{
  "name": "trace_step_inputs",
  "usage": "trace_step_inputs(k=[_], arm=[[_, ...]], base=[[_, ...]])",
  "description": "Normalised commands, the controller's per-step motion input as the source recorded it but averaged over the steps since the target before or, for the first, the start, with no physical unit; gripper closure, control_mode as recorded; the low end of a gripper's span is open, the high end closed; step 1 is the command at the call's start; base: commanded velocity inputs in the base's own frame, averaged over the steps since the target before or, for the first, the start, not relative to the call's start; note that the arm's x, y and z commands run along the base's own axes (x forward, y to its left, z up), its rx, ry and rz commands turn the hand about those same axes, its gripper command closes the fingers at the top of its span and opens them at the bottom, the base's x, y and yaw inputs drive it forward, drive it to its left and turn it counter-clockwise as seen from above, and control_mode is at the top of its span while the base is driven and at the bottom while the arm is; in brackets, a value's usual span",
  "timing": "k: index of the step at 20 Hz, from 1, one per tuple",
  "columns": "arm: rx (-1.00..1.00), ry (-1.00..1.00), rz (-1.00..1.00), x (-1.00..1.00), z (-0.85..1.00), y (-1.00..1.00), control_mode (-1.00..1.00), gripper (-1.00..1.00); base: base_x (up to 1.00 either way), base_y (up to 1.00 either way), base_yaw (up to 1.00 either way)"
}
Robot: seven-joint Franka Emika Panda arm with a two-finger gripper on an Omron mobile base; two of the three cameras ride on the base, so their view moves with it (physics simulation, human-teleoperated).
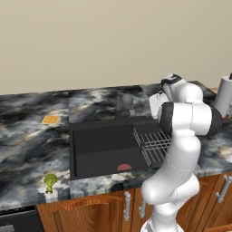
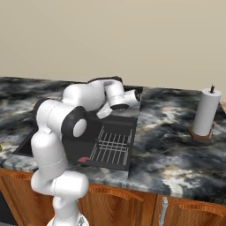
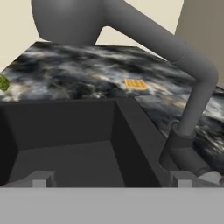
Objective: Turn on the sink faucet. Then move the broccoli from the counter to the sink. Turn off the sink. Move the vegetable from the sink to the pot next to the stove. Finally move the pot to the rear left burner.
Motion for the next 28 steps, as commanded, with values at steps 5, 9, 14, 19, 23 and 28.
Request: trace_step_inputs(k=[5,9,14,19,23,28], arm=[[0.1,-0.03,0.13,0.44,-0.01,0.0,-1.0,-1.0],[0.09,0.0,0.09,0.47,-0.01,0.0,-1.0,-1.0],[0.07,0.0,0.02,0.39,-0.08,0.0,-1.0,-1.0],[0.02,0.0,0.0,0.19,-0.14,0.02,-1.0,-1.0],[0.0,0.0,-0.06,0.15,-0.14,0.09,-1.0,-1.0],[0.0,0.0,-0.12,0.15,-0.1,0.11,-1.0,-1.0]], base=[[0.0,0.0,0.0],[0.0,0.0,0.0],[0.0,0.0,0.0],[0.0,0.0,0.0],[0.0,0.0,0.0],[0.0,0.0,0.0]])
